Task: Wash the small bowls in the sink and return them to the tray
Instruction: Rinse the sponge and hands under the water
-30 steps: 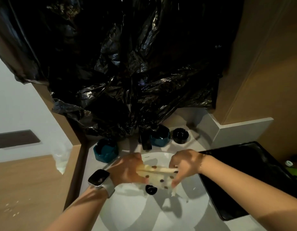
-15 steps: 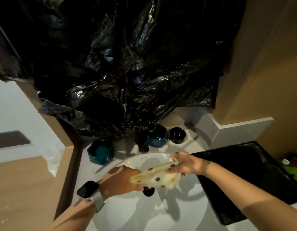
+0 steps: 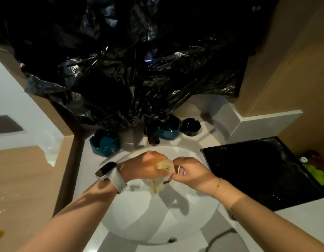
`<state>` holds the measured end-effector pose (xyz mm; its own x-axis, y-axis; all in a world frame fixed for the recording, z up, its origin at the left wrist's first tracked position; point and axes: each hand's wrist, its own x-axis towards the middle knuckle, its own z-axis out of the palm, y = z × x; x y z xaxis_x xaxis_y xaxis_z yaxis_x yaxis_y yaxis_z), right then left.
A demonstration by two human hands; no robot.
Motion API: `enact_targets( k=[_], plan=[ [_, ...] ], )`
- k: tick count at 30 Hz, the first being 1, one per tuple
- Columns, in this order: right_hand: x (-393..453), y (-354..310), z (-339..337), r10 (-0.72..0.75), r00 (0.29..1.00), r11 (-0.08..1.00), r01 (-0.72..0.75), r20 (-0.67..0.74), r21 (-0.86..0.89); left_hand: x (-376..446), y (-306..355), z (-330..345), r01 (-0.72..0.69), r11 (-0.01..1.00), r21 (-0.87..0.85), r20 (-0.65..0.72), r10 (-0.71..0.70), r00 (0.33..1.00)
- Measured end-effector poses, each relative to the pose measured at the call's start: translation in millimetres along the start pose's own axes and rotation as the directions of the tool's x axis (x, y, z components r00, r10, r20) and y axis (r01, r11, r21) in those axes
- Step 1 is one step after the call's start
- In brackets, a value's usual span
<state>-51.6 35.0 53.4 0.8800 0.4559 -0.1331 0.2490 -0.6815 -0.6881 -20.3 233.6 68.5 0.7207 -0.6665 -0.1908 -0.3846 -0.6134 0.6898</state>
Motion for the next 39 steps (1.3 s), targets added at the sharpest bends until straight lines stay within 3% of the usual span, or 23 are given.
enact_targets(
  k=[4, 6, 8, 10, 12, 13, 16, 18, 19, 21, 23, 25, 28, 30, 32, 34, 35, 36, 39],
  plan=[
    [10.4, 3.0, 2.7, 0.106, 0.994, 0.947, -0.104, 0.008, 0.303, -15.9, -24.0, 5.3, 0.097, 0.994, -0.042, -0.066, -0.1, 0.993],
    [13.3, -7.0, -1.5, 0.124, 0.99, 0.848, -0.141, 0.068, 0.511, -23.6, -21.7, 8.1, 0.009, 0.956, -0.293, 0.006, -0.008, 1.0],
    [15.3, -17.0, -2.7, 0.101, 0.988, 0.755, -0.153, 0.117, 0.637, -22.0, -16.8, 22.0, -0.071, 0.818, -0.571, 0.113, 0.164, 0.98],
    [16.4, -21.2, -3.1, 0.114, 0.983, 0.687, -0.181, 0.143, 0.703, -14.6, -17.9, 36.4, 0.081, 0.796, -0.599, 0.065, -0.053, 0.996],
    [17.4, -16.4, -3.1, 0.186, 0.974, 0.658, -0.222, 0.13, 0.719, -5.8, -27.9, 43.2, 0.228, 0.844, -0.485, -0.039, -0.281, 0.959],
    [16.7, -11.2, -3.1, 0.221, 0.969, 0.669, -0.234, 0.112, 0.705, -2.9, -31.4, 44.3, 0.273, 0.867, -0.417, -0.063, -0.327, 0.943],
    [8.6, -1.1, -4.6, 0.167, 0.985, 0.854, -0.12, -0.048, 0.506, 3.0, -31.8, 41.6, 0.362, 0.903, -0.233, -0.044, -0.381, 0.923],
    [3.0, -6.3, -4.6, 0.018, 0.996, 0.975, 0.003, -0.09, 0.224, 5.0, -28.2, 40.5, 0.415, 0.869, -0.269, 0.044, -0.42, 0.907],
    [1.9, -11.3, -1.0, -0.05, 0.998, 0.999, 0.051, -0.045, 0.016, 5.6, -26.1, 41.1, 0.433, 0.841, -0.324, 0.107, -0.422, 0.9],
    [4.7, -21.5, 5.7, -0.056, 0.996, 0.906, 0.08, 0.069, -0.415, 7.5, -21.9, 43.4, 0.431, 0.812, -0.393, 0.204, -0.38, 0.902],
    [17.1, -18.3, 17.1, 0.016, 0.998, 0.78, 0.029, 0.066, -0.625, 7.8, -18.3, 45.3, 0.412, 0.807, -0.422, 0.249, -0.334, 0.909],
    [30.0, -19.2, 24.6, 0.044, 0.998, 0.704, 0.008, 0.055, -0.71, 7.9, -18.1, 45.6, 0.423, 0.826, -0.371, 0.262, -0.344, 0.902],
    [39.5, -19.7, 26.0, 0.177, 0.975, 0.763, -0.051, 0.132, -0.644, 7.2, -21.8, 48.8, 0.424, 0.904, -0.052, 0.148, -0.413, 0.898],
    [42.4, -16.3, 21.5, 0.29, 0.925, 0.85, -0.131, 0.246, -0.511, 8.7, -23.9, 49.8, 0.349, 0.898, 0.269, 0.011, -0.365, 0.931],
    [50.6, -4.9, 14.6, 0.36, 0.782, 0.932, -0.332, 0.509, -0.149, 12.0, -29.1, 52.5, 0.238, 0.861, 0.449, -0.034, -0.249, 0.968],
    [58.3, 8.4, 16.6, 0.352, 0.483, 0.762, -0.645, 0.802, 0.054, 14.4, -34.7, 53.7, 0.159, 0.823, 0.545, -0.026, -0.173, 0.985],
    [63.0, 18.8, 22.5, 0.277, 0.385, 0.644, -0.754, 0.88, 0.127, 16.6, -39.7, 54.6, 0.15, 0.807, 0.571, -0.026, -0.165, 0.986],
    [68.2, 27.6, 29.1, 0.176, 0.343, 0.539, -0.818, 0.923, 0.201, 19.6, -45.6, 55.1, 0.151, 0.804, 0.575, -0.031, -0.162, 0.986],
    [71.7, 37.9, 41.7, 0.013, 0.307, 0.422, -0.865, 0.952, 0.273, 26.2, -55.4, 56.0, 0.209, 0.883, 0.42, 0.024, -0.241, 0.97]
  ],
)
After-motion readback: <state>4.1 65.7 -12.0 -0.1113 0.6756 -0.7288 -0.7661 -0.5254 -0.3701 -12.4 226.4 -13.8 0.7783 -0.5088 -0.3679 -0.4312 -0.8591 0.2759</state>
